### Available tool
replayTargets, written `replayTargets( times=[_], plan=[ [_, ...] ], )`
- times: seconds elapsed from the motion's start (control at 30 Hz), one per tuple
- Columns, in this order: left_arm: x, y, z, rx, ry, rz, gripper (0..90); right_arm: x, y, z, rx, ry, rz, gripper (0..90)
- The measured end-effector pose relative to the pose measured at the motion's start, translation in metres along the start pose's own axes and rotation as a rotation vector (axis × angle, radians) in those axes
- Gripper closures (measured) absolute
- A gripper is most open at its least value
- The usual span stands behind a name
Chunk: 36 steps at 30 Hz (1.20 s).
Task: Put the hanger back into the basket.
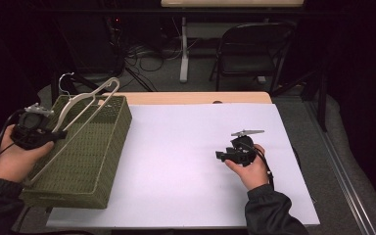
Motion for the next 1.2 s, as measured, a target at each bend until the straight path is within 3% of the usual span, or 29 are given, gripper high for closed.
replayTargets(
  times=[0.27,0.4,0.57,0.77,1.1,1.2],
  plan=[
    [-0.015,0.007,-0.019,0.024,0.098,-0.033,87.4,0.001,0.002,-0.001,0.000,-0.001,-0.004,48.9],
    [-0.023,0.010,-0.029,0.033,0.150,-0.022,87.4,0.001,0.002,-0.002,-0.004,0.000,-0.002,48.9],
    [-0.030,0.014,-0.040,0.039,0.153,-0.035,87.4,0.001,0.003,-0.002,-0.009,0.005,-0.008,48.9],
    [-0.033,0.022,-0.050,0.070,0.157,-0.096,87.3,0.002,0.004,-0.003,-0.011,0.003,-0.009,49.0],
    [-0.027,0.057,-0.071,0.013,0.165,-0.144,87.3,0.003,0.005,-0.004,-0.014,0.000,-0.012,49.0],
    [-0.030,0.068,-0.077,-0.012,0.160,-0.110,86.3,0.003,0.005,-0.004,-0.018,-0.001,-0.012,49.0]
  ],
)
Point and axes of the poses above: each handheld gripper's, and its own axes: y roughly forward along the jaws, z roughly out of its top, x roughly to its right, the point moved 9 cm from there along y, roughly forward along the jaws, and after that the axes turned 5 degrees about z, right-handed, at the moved point
